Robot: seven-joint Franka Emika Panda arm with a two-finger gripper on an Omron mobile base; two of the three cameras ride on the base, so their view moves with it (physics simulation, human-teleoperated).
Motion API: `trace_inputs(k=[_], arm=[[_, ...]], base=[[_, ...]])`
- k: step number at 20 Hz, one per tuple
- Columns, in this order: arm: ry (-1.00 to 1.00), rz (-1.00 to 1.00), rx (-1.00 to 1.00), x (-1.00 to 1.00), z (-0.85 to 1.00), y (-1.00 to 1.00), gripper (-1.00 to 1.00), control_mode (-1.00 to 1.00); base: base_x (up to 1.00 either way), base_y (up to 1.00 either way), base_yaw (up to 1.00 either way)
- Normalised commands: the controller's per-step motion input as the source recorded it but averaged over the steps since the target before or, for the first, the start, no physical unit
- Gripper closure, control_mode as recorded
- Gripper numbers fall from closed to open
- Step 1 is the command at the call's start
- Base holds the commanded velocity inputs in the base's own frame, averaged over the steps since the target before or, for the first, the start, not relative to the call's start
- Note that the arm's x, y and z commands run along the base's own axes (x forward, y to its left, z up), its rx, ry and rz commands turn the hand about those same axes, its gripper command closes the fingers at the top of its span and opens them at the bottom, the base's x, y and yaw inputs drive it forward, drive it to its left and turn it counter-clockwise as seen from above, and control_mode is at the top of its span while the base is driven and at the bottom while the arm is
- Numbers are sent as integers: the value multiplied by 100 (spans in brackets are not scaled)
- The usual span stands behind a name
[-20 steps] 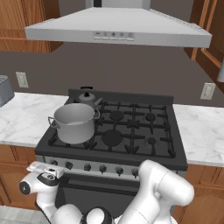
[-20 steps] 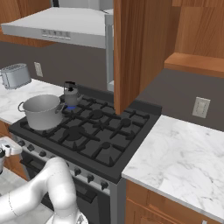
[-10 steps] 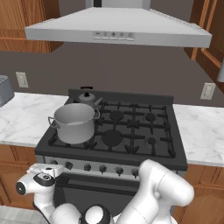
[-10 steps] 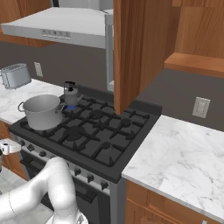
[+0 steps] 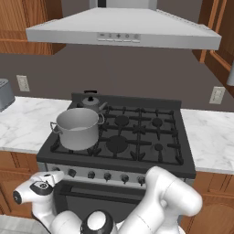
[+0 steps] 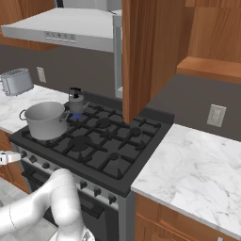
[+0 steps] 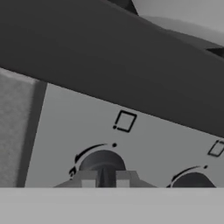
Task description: Pick the kettle from the cabinet and place it on a stove burner. Then pick the pot from the counter and place it on another stove burner. Finally, turn both burners on.
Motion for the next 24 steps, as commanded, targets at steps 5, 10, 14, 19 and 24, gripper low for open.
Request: trace_inputs(k=[5,10,14,19,24], arm=[[3,-3,-19,-3,0,0,100,-100],[4,-3,-18,-1,0,0,100,-100],[2,-2,-16,-1,0,0,100,-100],[0,-1,-12,0,0,0,100,-100],[0,0,-10,0,0,0,100,-100]], base=[[0,0,0],[0,0,0],[0,0,0],[0,0,0],[0,0,0]])
